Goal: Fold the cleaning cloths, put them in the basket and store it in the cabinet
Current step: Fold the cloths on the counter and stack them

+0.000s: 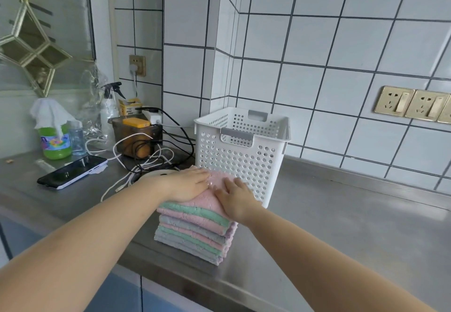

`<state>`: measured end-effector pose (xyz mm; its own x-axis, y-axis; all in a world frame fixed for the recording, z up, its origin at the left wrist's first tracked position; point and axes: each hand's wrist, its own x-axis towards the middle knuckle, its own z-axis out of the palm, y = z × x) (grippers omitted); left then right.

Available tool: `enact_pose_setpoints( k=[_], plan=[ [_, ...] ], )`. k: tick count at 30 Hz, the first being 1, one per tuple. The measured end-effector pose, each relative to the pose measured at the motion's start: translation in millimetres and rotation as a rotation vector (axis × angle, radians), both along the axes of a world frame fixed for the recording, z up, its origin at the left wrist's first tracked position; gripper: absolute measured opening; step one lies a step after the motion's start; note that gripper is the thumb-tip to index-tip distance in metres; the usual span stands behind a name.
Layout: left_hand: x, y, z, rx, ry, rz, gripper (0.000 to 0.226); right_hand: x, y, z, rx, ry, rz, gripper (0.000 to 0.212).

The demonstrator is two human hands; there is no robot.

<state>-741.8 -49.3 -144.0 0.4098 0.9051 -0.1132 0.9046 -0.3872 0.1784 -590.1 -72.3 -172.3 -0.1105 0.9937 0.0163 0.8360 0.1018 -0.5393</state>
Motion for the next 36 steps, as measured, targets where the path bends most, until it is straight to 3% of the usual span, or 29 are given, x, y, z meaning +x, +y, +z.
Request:
enact_pose_setpoints(
  k=[6, 9, 12, 15, 19, 24, 29, 33, 36],
  plan=[
    [-3.6, 0.6, -3.7, -0.030, -0.092, 0.025, 0.053, 1.8, -5.2, 1.9, -0.054, 0.111, -0.015, 0.052],
    [-8.9, 4.5, 6.9, 0.029, -0.221, 0.091, 0.051, 13.1, -11.2, 12.6, -0.081, 0.330, -0.064, 0.060],
    [-16.1, 9.2, 9.1, -0.148, -0.449, 0.165, 0.058, 22.2, -13.3, 19.9, -0.168, 0.596, -0.166, 0.067],
    [-21.4, 8.1, 1.8, -0.320, -0.583, 0.252, 0.080, 18.8, -12.2, 17.9, -0.289, 0.674, -0.251, 0.066],
    [-29.9, 6.3, -11.3, -0.525, -0.686, 0.404, 0.091, 21.0, -13.1, 1.0, -0.402, 0.647, -0.300, 0.085],
    [-36.4, -0.5, -15.7, -0.618, -0.574, 0.544, 0.117, 34.1, -16.3, -1.2, -0.518, 0.467, -0.224, 0.096],
    [-36.9, -6.0, -12.9, -0.632, -0.626, 0.564, 0.109, 37.1, -15.0, -8.7, -0.674, 0.611, -0.161, 0.102],
    [-42.9, -2.8, -19.5, -0.631, -0.666, 0.585, 0.123, 32.2, -16.5, -17.6, -0.640, 0.778, -0.208, 0.094],
    [-34.7, -11.9, -17.2, -0.630, -0.804, 0.579, 0.095, 31.1, -20.3, -22.2, -0.632, 0.914, -0.214, 0.067]
  ],
)
